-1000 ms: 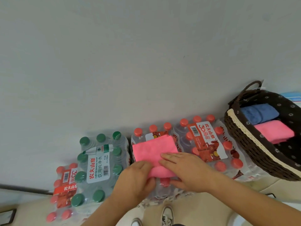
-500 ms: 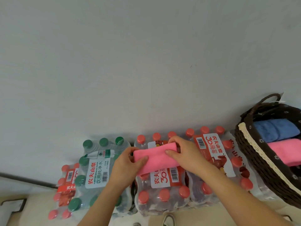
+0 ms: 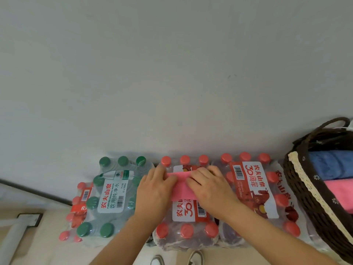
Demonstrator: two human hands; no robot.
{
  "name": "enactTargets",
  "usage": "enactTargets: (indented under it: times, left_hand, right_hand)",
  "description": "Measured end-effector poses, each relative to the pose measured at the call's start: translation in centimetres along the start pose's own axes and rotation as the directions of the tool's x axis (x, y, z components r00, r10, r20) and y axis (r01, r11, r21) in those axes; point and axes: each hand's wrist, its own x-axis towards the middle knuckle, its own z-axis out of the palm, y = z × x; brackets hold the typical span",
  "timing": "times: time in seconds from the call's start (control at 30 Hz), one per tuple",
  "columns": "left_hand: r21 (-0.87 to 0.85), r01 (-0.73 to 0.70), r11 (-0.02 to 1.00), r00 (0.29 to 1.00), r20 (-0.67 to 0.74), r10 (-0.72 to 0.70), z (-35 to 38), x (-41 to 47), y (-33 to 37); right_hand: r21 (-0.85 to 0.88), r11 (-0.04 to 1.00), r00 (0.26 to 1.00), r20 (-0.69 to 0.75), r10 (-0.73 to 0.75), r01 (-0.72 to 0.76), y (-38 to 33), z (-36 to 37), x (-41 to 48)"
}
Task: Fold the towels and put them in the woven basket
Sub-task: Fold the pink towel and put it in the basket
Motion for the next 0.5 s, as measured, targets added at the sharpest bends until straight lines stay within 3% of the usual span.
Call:
enactTargets:
  times: [0.07,0.17,0.27,0.5]
  left_hand:
    - [0.04,-0.115,0.993,0.991,0.067,0.113,0.1,-0.3,-0.5]
    - [0.001,-0.179,0.984,0.971,0.158,0.177,-0.9,-1.2,-1.3]
    - [0.032,-0.234,0.972,0.953,0.207,0.223,-1.4,-1.3,-1.6]
    - [0.041,-0.182,0.982,0.964,0.205,0.17,-0.8,1.8,-1.5]
  right_hand:
    - [0.033,0.999,0.997,0.074,-0.004,0.002,0.4,-0.5,-0.5]
    - [0.016,1.0,0.982,0.187,-0.011,0.008,0.6,-1.6,-1.0]
    - [-0.003,1.0,0.979,0.202,0.018,-0.017,0.1,-1.5,-0.4]
    - [-0.014,0.963,0.934,0.241,0.264,-0.268,-1.2,-1.6,1.6]
